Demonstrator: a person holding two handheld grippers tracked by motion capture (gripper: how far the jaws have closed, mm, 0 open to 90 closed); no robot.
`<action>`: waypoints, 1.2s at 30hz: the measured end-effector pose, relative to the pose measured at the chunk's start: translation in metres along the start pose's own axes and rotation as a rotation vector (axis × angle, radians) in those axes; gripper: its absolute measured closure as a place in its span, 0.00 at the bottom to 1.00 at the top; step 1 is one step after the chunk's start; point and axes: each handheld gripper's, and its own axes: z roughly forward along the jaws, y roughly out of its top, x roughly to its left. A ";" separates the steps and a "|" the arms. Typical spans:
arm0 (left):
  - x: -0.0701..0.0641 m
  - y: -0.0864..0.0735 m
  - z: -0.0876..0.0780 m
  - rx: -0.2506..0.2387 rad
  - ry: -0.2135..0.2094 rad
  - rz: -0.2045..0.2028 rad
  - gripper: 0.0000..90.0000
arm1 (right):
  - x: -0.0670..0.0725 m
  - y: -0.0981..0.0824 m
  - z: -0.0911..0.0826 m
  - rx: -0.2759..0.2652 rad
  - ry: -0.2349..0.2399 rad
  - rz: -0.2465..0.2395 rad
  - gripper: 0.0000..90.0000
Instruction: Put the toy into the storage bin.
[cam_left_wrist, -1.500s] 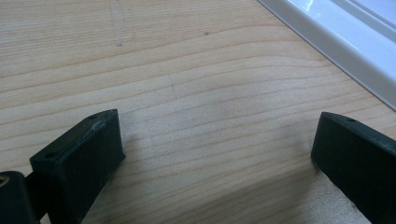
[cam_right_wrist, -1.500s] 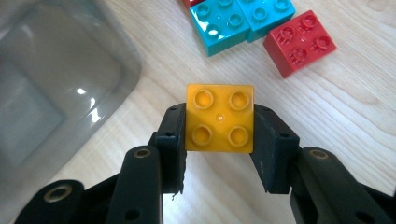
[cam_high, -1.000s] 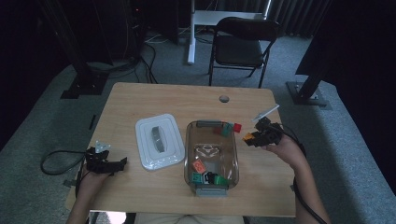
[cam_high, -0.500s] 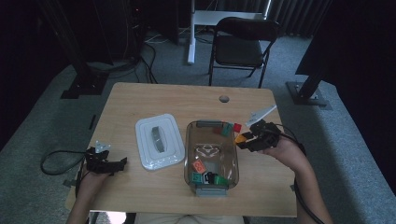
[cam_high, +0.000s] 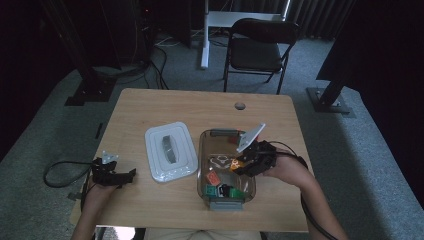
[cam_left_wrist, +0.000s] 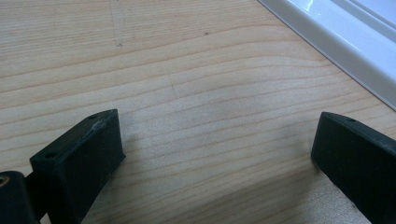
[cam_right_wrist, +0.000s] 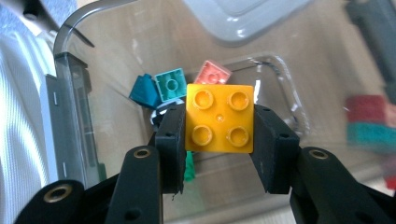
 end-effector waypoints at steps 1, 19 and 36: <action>0.000 0.000 0.000 -0.001 0.000 0.000 0.03 | 0.001 0.002 0.004 0.005 0.014 -0.011 0.65; 0.000 0.000 0.000 -0.002 0.000 0.000 0.03 | 0.016 0.019 0.067 0.189 0.127 -0.070 0.65; 0.000 0.000 0.000 -0.002 0.000 -0.001 0.03 | 0.022 0.023 0.085 0.302 0.121 -0.100 0.62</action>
